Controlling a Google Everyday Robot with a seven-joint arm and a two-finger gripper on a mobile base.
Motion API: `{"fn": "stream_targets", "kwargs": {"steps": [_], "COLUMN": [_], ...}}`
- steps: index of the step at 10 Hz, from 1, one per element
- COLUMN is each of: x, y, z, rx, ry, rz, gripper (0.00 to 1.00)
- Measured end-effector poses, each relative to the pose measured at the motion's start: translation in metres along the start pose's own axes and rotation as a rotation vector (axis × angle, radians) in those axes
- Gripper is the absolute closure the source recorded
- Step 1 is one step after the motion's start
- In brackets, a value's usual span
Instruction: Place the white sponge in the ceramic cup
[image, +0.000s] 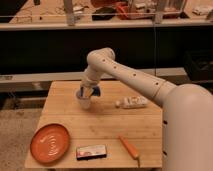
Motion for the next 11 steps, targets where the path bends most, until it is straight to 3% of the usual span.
{"fn": "stream_targets", "kwargs": {"steps": [11], "x": [0.0030], "y": [0.0042], "z": [0.0022], "rx": [-0.002], "ry": [-0.007], "rz": [-0.019], "gripper": [0.94]}}
